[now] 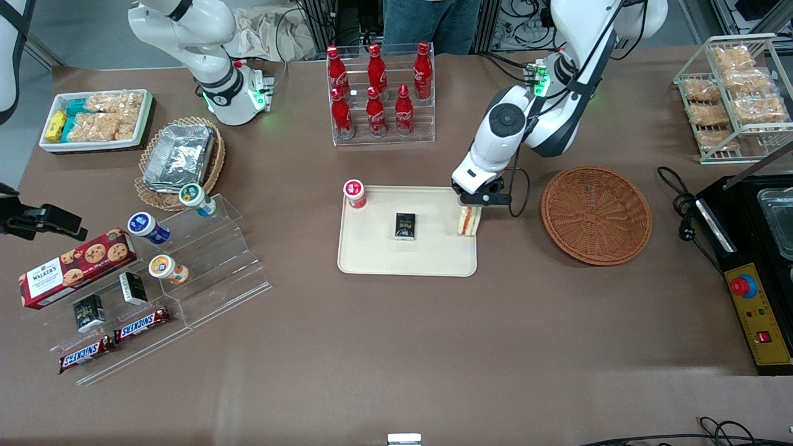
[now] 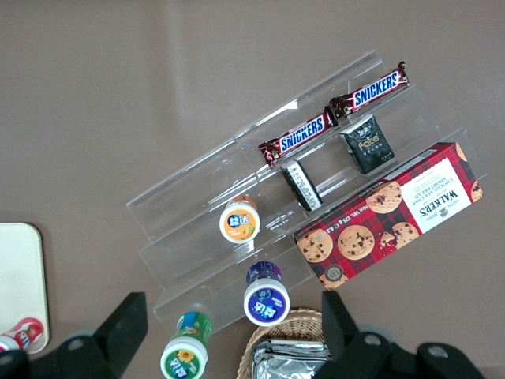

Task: Place sandwich from basket to tray

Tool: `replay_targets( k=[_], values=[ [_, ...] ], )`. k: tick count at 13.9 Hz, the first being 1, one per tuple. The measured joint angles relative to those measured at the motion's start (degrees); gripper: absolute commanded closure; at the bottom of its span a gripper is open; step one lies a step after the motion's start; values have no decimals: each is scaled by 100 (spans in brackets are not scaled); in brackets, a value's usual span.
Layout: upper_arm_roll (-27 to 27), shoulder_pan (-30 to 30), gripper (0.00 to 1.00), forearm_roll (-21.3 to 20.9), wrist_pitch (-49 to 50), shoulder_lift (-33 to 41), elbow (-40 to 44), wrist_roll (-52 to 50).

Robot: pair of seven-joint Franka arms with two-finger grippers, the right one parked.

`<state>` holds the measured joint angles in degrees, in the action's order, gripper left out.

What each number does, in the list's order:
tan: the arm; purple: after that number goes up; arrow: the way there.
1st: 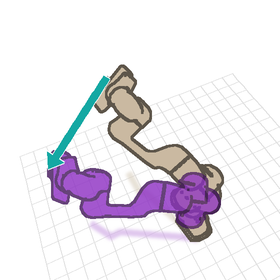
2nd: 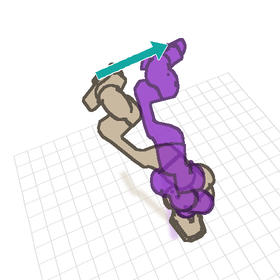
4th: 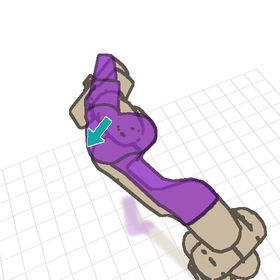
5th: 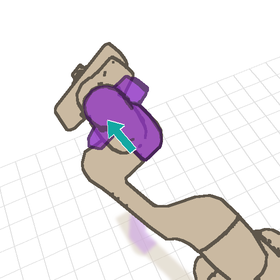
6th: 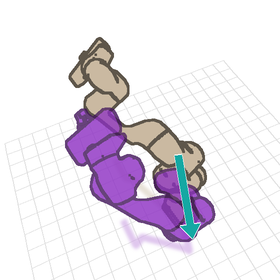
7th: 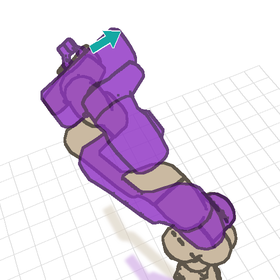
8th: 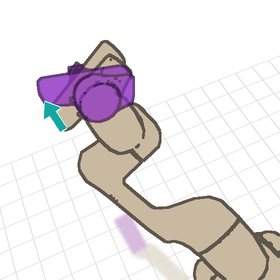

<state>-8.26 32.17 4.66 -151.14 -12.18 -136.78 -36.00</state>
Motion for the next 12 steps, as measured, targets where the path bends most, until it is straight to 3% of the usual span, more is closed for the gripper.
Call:
replay_targets(
  k=[2,4,9,12],
  values=[
    [1,7,100,-3,0,-131,144,-40],
    [1,26,2,-3,0,-272,258,-54],
    [51,28,0,-14,-47,-396,434,-55],
    [169,-59,0,-13,675,114,691,-61]
  ],
)
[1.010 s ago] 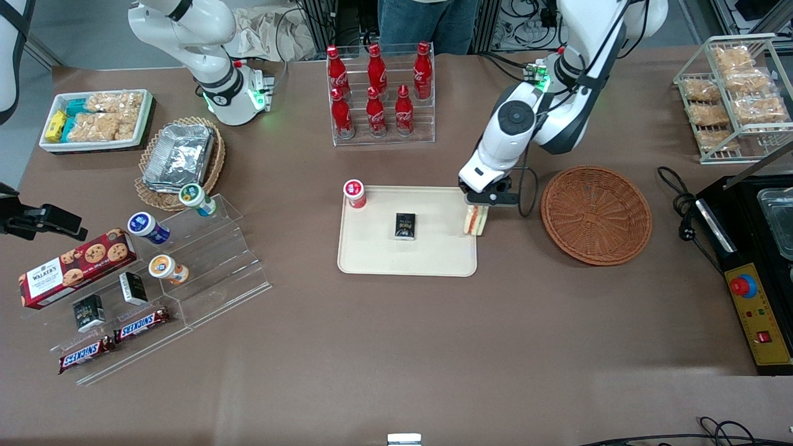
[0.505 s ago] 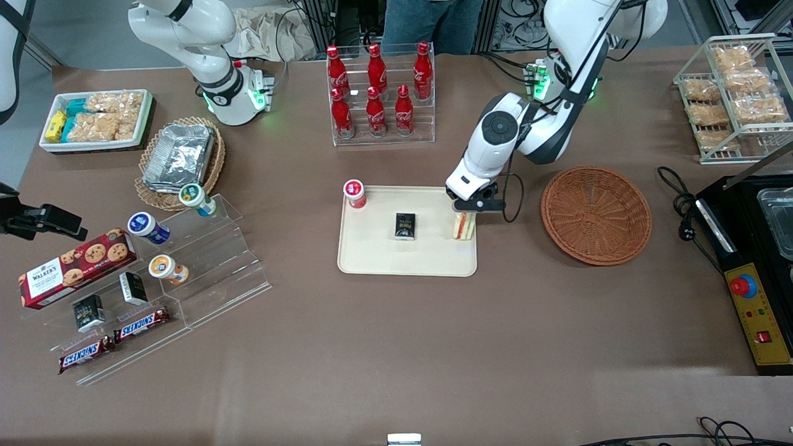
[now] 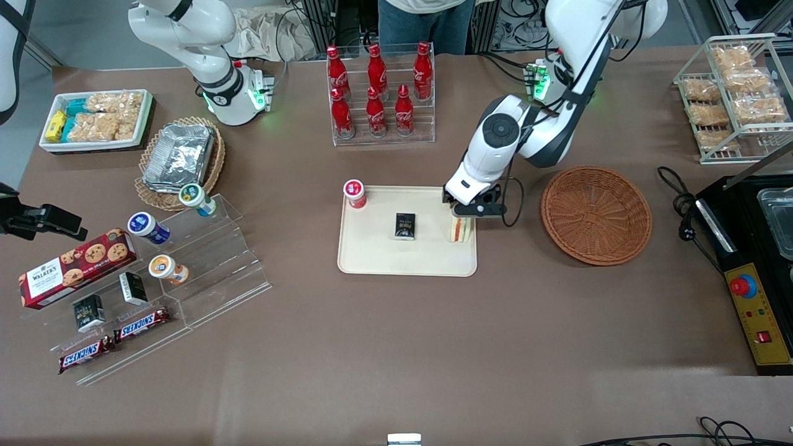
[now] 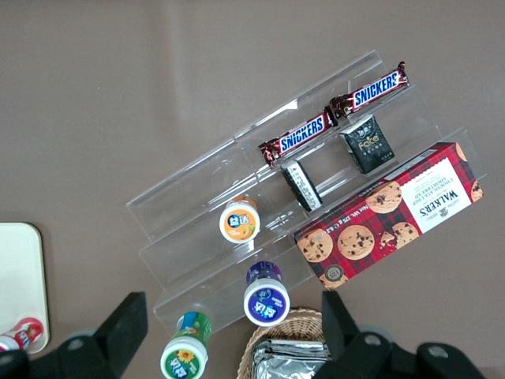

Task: Place sandwich from basket to tray

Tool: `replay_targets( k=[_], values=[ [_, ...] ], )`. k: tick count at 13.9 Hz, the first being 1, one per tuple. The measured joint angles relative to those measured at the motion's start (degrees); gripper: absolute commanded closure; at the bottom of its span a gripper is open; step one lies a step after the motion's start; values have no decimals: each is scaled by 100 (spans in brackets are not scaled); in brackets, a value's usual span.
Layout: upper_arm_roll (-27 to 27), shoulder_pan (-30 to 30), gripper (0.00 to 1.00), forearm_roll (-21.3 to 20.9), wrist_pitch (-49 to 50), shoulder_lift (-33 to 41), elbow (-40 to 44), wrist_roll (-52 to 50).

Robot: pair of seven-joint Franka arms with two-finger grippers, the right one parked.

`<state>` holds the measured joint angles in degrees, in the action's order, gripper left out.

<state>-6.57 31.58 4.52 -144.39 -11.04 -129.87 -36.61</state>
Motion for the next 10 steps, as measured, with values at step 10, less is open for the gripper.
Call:
replay_targets(
  k=[10],
  values=[
    [165,-1924,0,-186,5388,1110,3562,1270]
  ],
)
